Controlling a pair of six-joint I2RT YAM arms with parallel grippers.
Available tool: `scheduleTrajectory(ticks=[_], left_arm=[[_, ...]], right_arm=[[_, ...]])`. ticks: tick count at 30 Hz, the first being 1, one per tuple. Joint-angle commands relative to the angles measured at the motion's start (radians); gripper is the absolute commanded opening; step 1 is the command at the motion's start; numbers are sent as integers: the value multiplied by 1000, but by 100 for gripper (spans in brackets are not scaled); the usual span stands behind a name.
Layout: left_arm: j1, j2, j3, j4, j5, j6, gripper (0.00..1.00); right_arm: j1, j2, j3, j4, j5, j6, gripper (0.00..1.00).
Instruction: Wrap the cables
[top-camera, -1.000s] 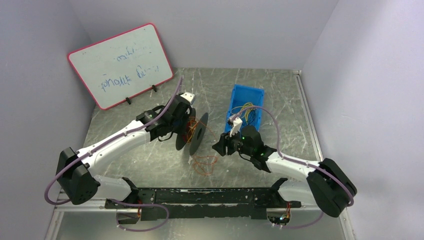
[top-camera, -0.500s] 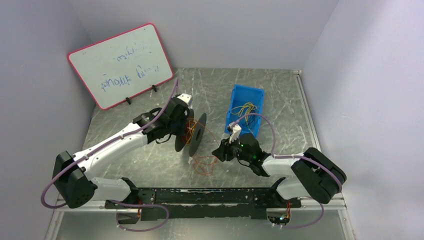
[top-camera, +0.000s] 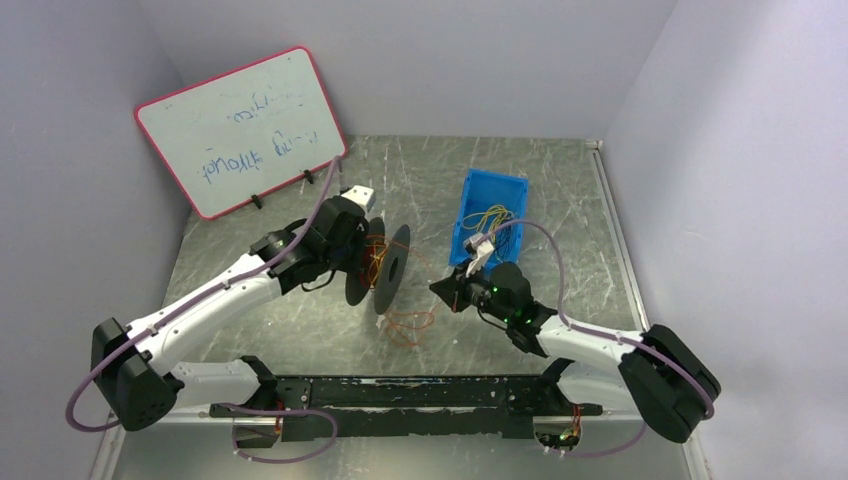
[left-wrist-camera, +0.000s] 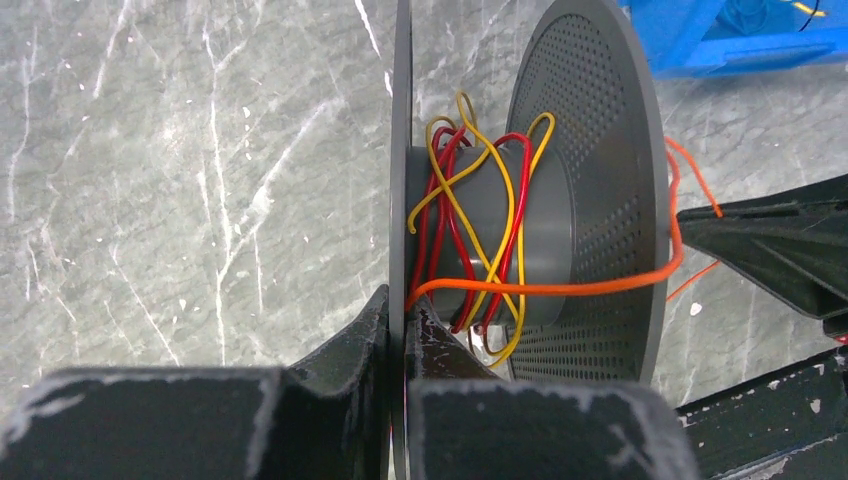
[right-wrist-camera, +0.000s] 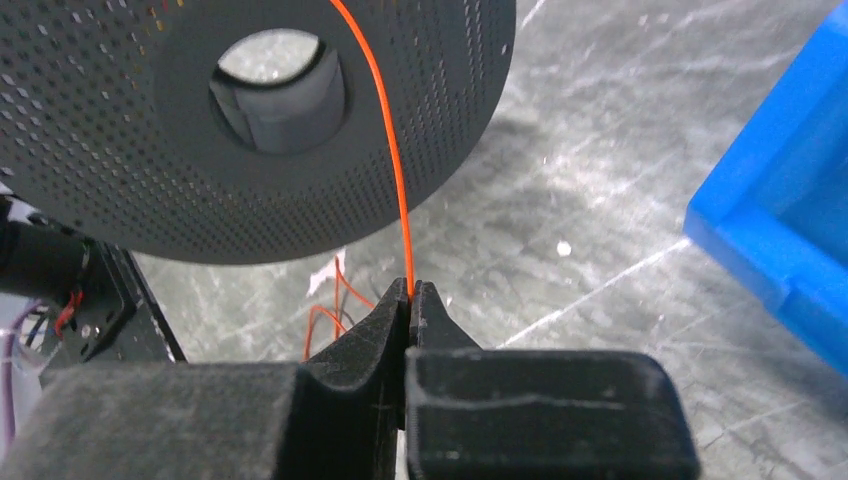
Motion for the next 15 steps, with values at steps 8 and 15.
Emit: scheduleTrajectory(ticks=[8,15], left_arm=[[7,-126,65,-47,38,73,7],[7,-194,97,-98,72,142,7]], right_arm=[[3,-179,231,-288,310,-158,0],[-1,-146,355,-359,472,-263,0]])
